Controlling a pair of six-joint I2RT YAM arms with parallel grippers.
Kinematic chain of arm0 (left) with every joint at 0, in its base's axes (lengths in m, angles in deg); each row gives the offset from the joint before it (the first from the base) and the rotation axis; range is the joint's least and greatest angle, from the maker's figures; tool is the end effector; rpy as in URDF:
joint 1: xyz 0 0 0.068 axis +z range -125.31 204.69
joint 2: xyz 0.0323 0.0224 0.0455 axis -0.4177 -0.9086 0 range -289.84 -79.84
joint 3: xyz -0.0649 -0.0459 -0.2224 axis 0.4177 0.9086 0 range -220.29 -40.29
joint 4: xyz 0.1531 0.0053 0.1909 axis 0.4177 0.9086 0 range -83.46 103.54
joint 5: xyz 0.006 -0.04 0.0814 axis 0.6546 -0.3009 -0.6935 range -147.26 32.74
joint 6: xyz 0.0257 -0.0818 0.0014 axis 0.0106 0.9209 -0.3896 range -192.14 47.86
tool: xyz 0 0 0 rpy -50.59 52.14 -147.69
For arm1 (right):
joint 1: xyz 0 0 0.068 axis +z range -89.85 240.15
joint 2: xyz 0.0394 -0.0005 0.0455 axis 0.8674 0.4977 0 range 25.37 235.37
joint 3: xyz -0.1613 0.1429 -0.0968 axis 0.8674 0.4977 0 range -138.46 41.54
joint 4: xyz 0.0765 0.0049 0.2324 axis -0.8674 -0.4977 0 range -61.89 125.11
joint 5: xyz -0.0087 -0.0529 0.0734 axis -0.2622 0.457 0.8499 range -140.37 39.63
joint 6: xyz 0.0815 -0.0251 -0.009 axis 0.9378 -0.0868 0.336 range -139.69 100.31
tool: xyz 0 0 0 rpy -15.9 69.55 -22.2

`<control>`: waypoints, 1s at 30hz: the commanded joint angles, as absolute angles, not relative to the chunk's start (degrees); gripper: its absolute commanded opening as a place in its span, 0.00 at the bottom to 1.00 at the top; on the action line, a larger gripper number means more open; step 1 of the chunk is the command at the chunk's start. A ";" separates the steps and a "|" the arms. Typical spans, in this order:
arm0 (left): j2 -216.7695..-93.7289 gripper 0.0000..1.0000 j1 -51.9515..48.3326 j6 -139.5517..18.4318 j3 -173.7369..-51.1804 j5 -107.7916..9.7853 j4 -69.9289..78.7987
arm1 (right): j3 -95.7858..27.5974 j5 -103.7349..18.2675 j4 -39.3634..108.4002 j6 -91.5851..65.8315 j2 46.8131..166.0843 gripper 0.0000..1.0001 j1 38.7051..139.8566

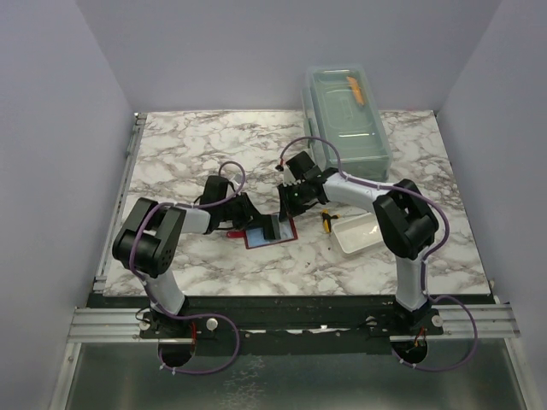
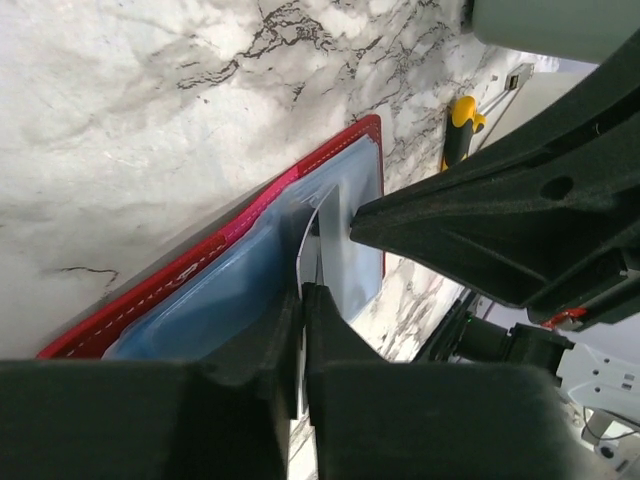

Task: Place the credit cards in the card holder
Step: Insert the credit card into the card holder.

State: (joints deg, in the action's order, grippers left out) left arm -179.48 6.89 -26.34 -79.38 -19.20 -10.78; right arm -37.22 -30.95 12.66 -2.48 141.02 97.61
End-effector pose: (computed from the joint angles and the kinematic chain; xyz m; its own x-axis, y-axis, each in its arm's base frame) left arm 0.2895 -0.1419 0.0766 -0.9338 -0.2930 -0.2053 -0.0015 0.5769 -0.8168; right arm 0.3099 0.2691 0.1039 -0.8618 -0.3087 -0.4024 -0.4744 0.7714 0.4241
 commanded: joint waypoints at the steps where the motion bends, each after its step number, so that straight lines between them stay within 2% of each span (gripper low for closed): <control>1: -176.79 0.26 3.75 -23.28 -77.72 -26.13 -7.88 | -34.04 -37.41 5.59 -1.98 138.41 0.11 97.95; 4: -174.52 0.40 3.16 -23.54 -78.89 -30.33 -1.81 | -33.32 -38.23 5.17 -1.75 136.59 0.18 97.95; 12: -169.69 0.50 2.81 -26.96 -81.22 -34.77 9.51 | -32.10 -38.08 5.07 -1.64 133.76 0.25 97.89; 22: -174.98 0.48 -0.06 -27.49 -83.54 -33.49 8.22 | -30.35 -36.39 7.86 -0.83 136.06 0.24 97.94; 30: -176.36 0.44 -3.86 -23.54 -84.68 -30.20 0.44 | -29.32 -33.33 10.63 0.29 136.64 0.20 97.95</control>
